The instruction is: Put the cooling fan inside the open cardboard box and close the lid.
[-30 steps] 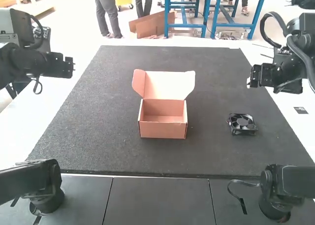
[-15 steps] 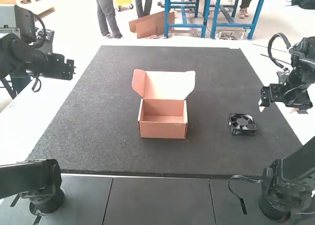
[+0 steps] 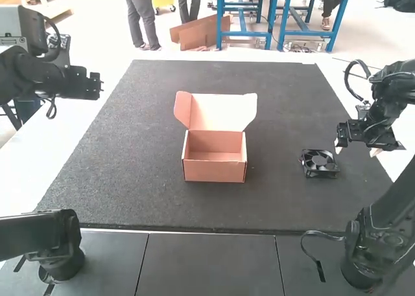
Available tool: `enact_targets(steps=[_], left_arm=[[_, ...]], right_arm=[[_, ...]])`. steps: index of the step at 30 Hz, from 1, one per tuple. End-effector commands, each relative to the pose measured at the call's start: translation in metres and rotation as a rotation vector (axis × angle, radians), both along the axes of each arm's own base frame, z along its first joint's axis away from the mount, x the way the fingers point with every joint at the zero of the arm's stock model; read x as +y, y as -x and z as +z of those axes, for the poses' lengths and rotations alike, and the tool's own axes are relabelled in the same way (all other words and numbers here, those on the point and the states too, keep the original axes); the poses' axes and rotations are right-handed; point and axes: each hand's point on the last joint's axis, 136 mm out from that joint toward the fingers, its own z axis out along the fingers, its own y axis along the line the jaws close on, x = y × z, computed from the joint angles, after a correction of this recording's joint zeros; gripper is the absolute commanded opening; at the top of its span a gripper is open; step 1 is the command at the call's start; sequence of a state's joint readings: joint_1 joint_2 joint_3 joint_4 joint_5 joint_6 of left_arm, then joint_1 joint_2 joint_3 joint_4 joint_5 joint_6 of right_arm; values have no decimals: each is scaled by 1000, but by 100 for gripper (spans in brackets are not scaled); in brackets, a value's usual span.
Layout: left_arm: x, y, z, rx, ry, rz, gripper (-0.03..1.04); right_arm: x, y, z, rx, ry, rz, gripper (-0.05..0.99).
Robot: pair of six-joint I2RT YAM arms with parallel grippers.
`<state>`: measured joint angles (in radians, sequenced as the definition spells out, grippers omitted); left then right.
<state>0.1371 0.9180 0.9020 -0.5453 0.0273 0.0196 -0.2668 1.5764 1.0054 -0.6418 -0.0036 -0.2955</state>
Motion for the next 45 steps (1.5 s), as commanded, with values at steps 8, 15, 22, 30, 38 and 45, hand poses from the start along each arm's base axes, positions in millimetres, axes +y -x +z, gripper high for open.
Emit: enact_targets(steps=[8,15,22,30,38,45], left_arm=[[-4,-3,-2,-5,36,-3,97],[-4,-3,-1,-6,41,0,97],[-4,-3,0,-7,45,3,97],[-4,-3,0,-6,45,3,97],[-4,-3,4,-12,43,4,97],[-4,-3,8,-15,43,4,97]], right_arm=[[0,-11,-21,0,-43,-32,90],[1,-11,-36,36,-57,-34,90],[1,-12,-48,56,-63,-36,90],[2,-10,-61,90,-61,-33,90],[7,3,-81,179,-71,-55,67],[21,6,-84,189,-126,-44,2]])
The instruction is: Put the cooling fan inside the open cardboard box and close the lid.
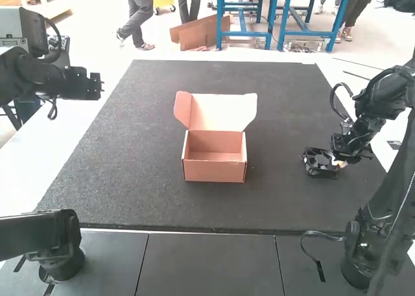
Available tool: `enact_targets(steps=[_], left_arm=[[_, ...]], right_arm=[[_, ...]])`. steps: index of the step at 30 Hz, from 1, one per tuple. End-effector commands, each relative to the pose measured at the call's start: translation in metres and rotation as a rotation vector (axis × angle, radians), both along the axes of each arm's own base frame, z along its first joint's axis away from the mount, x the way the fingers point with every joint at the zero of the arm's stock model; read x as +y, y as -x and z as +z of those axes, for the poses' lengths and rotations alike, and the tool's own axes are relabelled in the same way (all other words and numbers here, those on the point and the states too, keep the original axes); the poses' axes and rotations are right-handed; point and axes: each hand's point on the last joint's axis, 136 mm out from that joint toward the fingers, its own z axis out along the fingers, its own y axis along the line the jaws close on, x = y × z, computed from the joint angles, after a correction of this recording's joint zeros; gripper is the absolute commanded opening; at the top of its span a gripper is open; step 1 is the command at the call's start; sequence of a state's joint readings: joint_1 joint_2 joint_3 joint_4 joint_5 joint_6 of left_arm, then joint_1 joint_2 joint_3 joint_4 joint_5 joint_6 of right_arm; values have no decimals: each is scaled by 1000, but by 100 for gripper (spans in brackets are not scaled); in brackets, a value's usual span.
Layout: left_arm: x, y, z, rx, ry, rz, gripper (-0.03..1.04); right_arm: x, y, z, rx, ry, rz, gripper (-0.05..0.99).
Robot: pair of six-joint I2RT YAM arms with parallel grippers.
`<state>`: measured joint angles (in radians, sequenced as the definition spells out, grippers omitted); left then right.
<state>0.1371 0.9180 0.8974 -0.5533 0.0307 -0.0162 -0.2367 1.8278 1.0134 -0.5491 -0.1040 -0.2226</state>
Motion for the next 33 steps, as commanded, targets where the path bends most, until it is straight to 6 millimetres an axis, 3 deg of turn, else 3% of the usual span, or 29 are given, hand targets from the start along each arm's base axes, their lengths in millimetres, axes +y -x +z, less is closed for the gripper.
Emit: enact_targets(steps=[1,6,10,13,16,19,25,33], left_arm=[[-3,-3,11,-21,10,-12,97],[-4,-2,8,-12,11,-12,97],[-3,-2,3,-9,11,-12,97],[-3,-3,-4,-5,12,-12,97],[-3,-3,-11,4,13,-12,97],[-4,-2,-21,20,15,-15,97],[-11,-2,-35,33,18,-36,97],[-22,-1,-40,40,18,-71,97]], right_arm=[[-3,14,-14,69,18,-12,0],[12,1,4,46,-37,-42,-1],[15,-30,60,-103,-61,-49,-1],[14,-41,107,-206,-44,-40,-1],[23,-38,146,-270,-41,-35,-1],[42,-25,172,-290,-63,-43,-1],[112,3,220,-332,-264,-66,-1],[211,51,242,-213,-401,19,-1]])
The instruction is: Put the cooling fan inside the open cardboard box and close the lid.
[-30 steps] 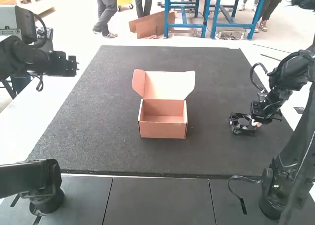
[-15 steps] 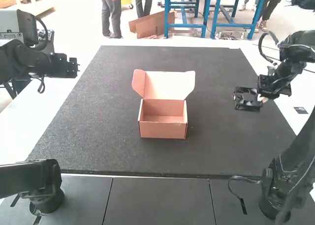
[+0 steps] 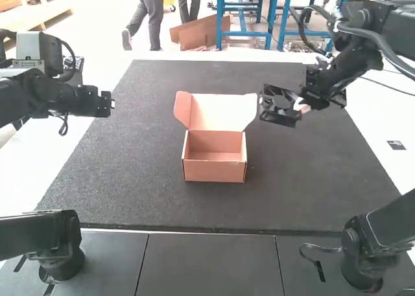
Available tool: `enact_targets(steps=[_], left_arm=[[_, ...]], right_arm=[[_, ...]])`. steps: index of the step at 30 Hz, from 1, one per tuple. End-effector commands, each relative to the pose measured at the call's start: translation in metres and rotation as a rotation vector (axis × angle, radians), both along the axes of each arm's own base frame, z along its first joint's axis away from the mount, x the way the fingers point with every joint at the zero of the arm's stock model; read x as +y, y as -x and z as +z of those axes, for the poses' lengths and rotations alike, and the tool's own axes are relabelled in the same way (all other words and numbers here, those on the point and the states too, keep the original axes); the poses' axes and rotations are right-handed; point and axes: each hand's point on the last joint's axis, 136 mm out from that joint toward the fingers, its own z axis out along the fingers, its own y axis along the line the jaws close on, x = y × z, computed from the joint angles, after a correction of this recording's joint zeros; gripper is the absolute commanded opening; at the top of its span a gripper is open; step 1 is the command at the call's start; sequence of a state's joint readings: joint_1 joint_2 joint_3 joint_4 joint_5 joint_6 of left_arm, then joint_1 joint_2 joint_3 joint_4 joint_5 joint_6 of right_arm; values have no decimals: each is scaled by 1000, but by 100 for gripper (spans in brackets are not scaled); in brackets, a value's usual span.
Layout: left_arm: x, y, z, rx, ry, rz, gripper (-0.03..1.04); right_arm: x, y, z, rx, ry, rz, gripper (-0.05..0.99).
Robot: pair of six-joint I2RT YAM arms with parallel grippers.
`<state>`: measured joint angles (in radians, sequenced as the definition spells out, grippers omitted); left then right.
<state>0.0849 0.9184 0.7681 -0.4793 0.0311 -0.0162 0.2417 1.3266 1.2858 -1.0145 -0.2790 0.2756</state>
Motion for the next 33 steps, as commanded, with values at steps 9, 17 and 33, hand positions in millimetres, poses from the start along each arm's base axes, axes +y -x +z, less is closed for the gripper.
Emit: enact_targets(steps=[9,17,33], left_arm=[[-16,1,5,-17,14,-50,97],[-22,9,10,-29,51,-41,97],[-22,9,15,-45,95,-8,97]], right_arm=[[102,53,12,106,-109,133,-1],[131,40,-24,144,-22,190,-1],[146,-24,-93,118,141,138,-1]])
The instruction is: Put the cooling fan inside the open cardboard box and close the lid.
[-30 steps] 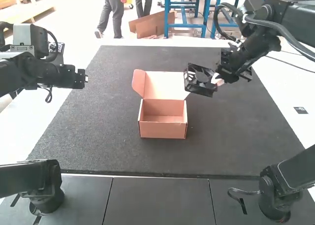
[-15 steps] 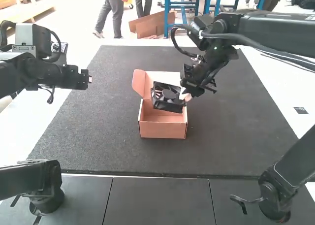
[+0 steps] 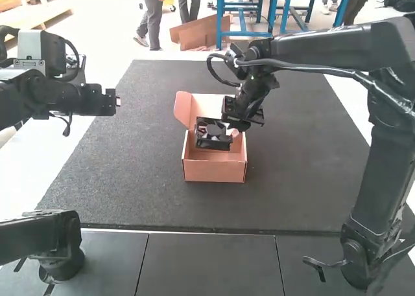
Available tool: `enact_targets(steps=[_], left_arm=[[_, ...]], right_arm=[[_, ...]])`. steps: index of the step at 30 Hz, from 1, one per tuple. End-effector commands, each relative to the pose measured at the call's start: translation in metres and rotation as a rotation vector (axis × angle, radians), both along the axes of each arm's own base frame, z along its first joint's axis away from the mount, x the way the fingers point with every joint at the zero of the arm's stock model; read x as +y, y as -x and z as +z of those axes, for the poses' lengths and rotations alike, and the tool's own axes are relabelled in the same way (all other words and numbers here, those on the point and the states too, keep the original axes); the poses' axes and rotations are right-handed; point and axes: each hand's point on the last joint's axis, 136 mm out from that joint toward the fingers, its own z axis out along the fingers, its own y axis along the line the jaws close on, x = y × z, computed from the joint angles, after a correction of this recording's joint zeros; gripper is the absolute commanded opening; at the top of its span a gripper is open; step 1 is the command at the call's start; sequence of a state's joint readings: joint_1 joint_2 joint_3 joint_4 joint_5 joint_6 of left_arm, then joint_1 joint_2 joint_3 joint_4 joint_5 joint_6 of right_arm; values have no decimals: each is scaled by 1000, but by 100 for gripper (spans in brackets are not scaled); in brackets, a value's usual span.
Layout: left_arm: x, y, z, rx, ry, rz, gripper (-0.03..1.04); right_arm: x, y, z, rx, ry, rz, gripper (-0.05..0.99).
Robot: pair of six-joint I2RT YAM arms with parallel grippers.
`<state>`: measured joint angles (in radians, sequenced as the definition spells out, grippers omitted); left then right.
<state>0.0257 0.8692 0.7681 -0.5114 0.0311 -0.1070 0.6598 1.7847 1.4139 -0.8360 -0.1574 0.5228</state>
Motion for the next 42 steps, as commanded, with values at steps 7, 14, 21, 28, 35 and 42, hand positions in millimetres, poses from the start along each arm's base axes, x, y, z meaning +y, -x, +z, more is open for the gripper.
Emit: enact_targets(steps=[7,14,21,28,35,42], left_arm=[[-2,0,8,-28,26,6,97],[-3,-1,11,-37,36,10,97],[-3,-5,17,-61,36,10,97],[-12,-13,13,-53,45,-22,97],[-42,-25,6,-36,71,-93,97],[-67,-35,0,-24,76,-154,97]], right_arm=[[-1,-22,-26,-54,84,-21,-1],[-3,-20,-48,-18,114,-23,1],[17,-24,-26,-16,23,12,64],[47,-29,53,-75,-155,83,77],[2,-52,97,-280,-38,98,91],[-53,-76,97,-406,59,45,91]])
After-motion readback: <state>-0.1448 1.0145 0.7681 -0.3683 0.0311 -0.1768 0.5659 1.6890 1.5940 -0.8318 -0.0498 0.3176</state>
